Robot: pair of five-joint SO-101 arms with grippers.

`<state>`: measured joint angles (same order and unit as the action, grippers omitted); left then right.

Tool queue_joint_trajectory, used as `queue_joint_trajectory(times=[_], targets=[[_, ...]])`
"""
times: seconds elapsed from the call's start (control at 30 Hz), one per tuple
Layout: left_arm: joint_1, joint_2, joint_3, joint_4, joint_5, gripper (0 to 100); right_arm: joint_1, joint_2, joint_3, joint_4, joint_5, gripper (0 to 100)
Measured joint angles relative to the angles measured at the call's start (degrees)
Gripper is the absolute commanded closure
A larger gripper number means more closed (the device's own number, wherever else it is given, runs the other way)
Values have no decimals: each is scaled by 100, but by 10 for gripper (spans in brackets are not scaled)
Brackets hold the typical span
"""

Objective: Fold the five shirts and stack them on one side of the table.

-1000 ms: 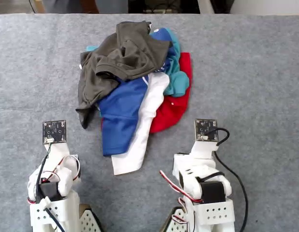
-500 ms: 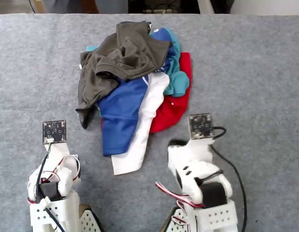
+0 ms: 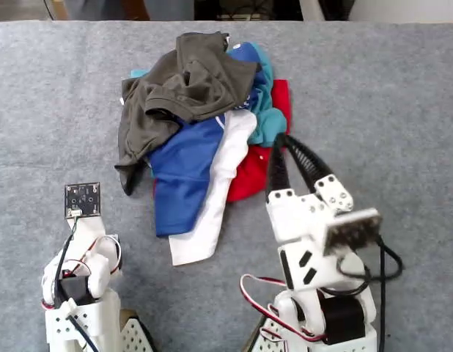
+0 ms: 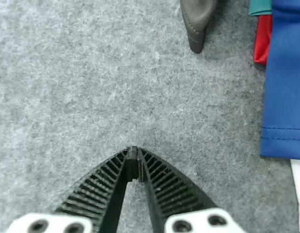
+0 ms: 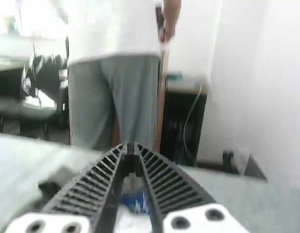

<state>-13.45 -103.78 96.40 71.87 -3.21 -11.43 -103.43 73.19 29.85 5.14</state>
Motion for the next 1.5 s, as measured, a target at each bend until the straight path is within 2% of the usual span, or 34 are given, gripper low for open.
queue_joint_trajectory(times=[0.17, 0.23, 0.47, 0.53, 0.63, 0.7, 0.77, 0.97, 1.3, 1.4, 1.5], targets=[[0, 0, 0, 0, 0, 969, -70, 1354, -607, -1503, 0, 983], [0, 0, 0, 0, 0, 970, -70, 2224, -1222, -1793, 0, 983], [0, 0, 0, 0, 0, 970, -404, 5714, -3807, -1327, 0, 968], [0, 0, 0, 0, 0, 970, -659, 6576, -4466, -1046, 0, 891], [0, 0, 0, 0, 0, 970, -1002, 7684, -5319, -413, -220, 707], [0, 0, 0, 0, 0, 970, -1143, 8334, -5855, 237, -607, 611], [0, 0, 0, 0, 0, 970, -1275, 9002, -6426, 1029, -1116, 573], [0, 0, 0, 0, 0, 970, -1398, 10910, -8545, 3077, -2382, 573], [0, 0, 0, 0, 0, 970, -1380, 13732, -11789, 5125, -2497, 590], [0, 0, 0, 0, 0, 970, -1257, 14286, -12563, 5398, -2497, 709], [0, 0, 0, 0, 0, 970, -1160, 14664, -13275, 5495, -2462, 933]])
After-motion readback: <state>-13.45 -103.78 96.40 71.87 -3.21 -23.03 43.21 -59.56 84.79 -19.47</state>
